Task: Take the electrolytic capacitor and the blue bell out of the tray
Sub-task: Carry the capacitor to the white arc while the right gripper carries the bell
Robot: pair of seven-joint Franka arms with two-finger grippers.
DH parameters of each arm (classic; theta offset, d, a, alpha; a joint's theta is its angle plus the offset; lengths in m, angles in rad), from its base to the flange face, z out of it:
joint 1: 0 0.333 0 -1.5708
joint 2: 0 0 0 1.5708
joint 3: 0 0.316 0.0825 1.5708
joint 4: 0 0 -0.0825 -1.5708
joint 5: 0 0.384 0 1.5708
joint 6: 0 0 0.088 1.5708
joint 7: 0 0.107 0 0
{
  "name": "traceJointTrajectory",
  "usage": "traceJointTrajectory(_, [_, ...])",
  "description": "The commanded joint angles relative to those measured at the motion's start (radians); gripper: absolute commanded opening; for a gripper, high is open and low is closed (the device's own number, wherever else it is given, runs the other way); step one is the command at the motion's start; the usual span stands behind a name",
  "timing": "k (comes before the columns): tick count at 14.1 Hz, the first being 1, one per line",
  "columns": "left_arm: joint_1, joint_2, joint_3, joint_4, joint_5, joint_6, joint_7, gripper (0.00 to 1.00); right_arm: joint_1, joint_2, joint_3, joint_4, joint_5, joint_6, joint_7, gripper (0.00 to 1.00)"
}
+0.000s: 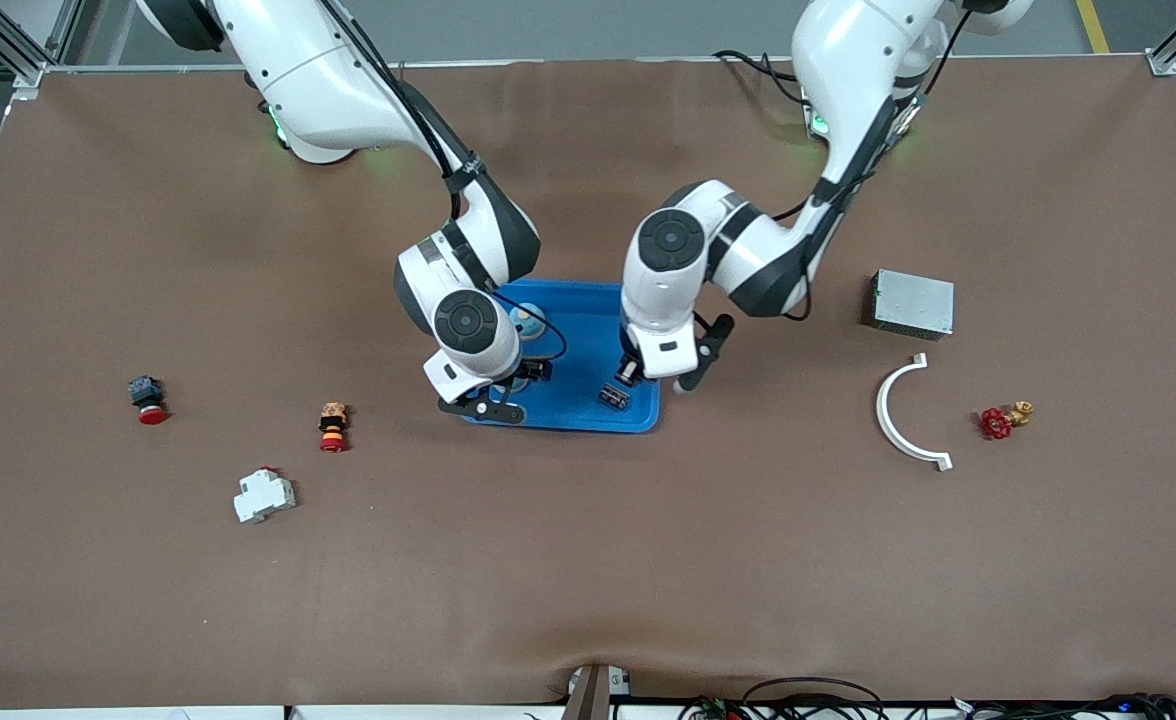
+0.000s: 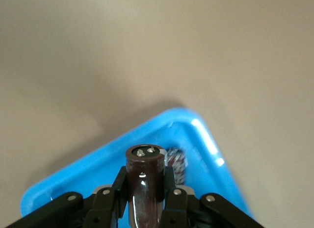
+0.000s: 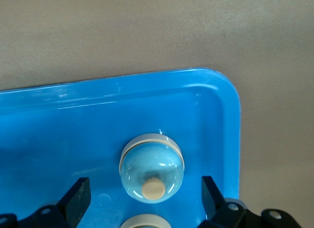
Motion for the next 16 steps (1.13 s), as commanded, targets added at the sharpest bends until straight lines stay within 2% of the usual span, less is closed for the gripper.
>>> traceJointTrajectory(1, [0.056,-0.09,-0.004,-0.021,0.033,-0.075,0.066,0.0,0.012,0.021,-0.009,0.006,0.007,0.011,0.007,1.0])
traceJointTrajectory(6, [0.217,-0.144,-0.009,-0.021,0.033,-0.195,0.222,0.0,0.007,0.04,-0.009,0.004,0.007,0.02,0.002,1.0])
traceJointTrajectory(10, [0.337,-0.147,-0.011,-0.065,0.04,-0.206,0.339,0.0,0.005,0.057,-0.009,0.004,0.007,0.034,0.002,1.0])
traceJointTrajectory(12, [0.406,-0.147,-0.011,-0.09,0.04,-0.206,0.41,0.0,0.008,0.061,-0.009,0.006,0.009,0.038,0.002,0.65])
traceJointTrajectory(14, [0.504,-0.149,-0.014,-0.133,0.04,-0.198,0.56,0.0,0.01,0.063,-0.009,0.004,0.009,0.048,0.002,0.36])
traceJointTrajectory(15, [0.548,-0.147,-0.015,-0.147,0.04,-0.19,0.624,0.0,0.008,0.063,-0.009,0.006,0.009,0.048,0.002,0.24])
traceJointTrajectory(16, [0.579,-0.14,-0.015,-0.161,0.04,-0.175,0.667,0.0,0.008,0.061,-0.008,0.007,0.009,0.046,0.001,0.16])
